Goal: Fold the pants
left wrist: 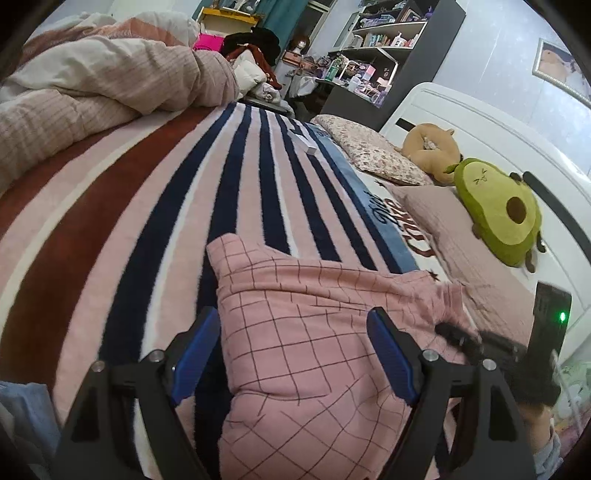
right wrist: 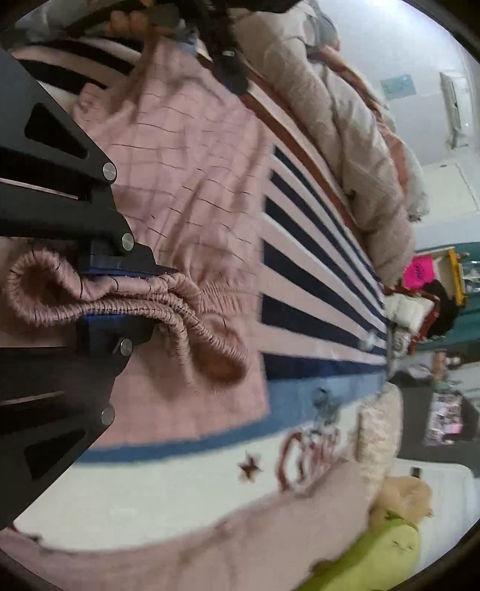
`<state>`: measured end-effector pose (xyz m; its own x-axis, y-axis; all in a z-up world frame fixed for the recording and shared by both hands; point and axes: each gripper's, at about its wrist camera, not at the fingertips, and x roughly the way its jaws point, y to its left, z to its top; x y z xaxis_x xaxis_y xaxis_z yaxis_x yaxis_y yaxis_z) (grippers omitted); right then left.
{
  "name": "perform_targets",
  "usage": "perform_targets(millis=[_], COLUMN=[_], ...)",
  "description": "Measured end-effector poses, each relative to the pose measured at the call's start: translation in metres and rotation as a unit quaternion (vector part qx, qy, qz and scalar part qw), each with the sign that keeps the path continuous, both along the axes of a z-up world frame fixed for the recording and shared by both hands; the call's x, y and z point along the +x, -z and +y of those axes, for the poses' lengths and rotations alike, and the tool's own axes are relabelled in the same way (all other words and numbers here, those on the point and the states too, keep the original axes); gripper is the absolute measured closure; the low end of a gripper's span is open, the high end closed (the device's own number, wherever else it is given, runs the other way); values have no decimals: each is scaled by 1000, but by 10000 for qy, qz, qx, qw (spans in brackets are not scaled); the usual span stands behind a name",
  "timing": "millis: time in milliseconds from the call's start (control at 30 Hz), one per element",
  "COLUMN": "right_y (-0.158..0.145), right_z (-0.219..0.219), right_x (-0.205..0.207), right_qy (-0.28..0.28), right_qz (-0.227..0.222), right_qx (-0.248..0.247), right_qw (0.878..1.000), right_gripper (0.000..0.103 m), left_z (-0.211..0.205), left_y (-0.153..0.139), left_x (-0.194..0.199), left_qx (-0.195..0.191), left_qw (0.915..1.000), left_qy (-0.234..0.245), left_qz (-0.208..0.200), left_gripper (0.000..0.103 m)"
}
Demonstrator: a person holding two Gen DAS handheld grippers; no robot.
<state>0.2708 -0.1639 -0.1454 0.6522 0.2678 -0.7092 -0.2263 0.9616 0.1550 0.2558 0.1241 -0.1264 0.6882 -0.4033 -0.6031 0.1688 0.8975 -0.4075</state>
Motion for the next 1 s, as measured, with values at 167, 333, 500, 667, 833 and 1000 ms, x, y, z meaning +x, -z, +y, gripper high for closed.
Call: perform_targets(millis=[167, 333, 500, 667, 833, 1000], right_y=[-26, 1, -10, -14, 13, 14], right_z=[-24, -34, -50, -61, -59, -83], right_x=[6, 8, -10, -17, -13, -25], right_qy=[521, 506, 722, 686, 531, 701], right_qz=[-285, 374, 139, 150, 509, 483], right_qx=[-528, -656, -486, -189, -519, -386], right_qw=[9968, 9959, 9961, 9973, 9959, 9956], right_gripper=[95, 82, 34, 33, 33, 34], left_z=[-6, -15, -18, -29, -31, -32], left_y=[-1, 6, 13, 16, 28, 37], left_x=[-1, 4, 7, 3, -7, -22], left_qx=[-8, 30, 77, 566, 1159, 1420], left_qw=[9998, 9993, 9986, 9968, 9921, 9868], left_qy=[171, 333, 398, 453, 324, 440], left_qz=[-31, 150, 337, 323, 364, 648], left_gripper=[24, 24, 24, 24, 24, 24])
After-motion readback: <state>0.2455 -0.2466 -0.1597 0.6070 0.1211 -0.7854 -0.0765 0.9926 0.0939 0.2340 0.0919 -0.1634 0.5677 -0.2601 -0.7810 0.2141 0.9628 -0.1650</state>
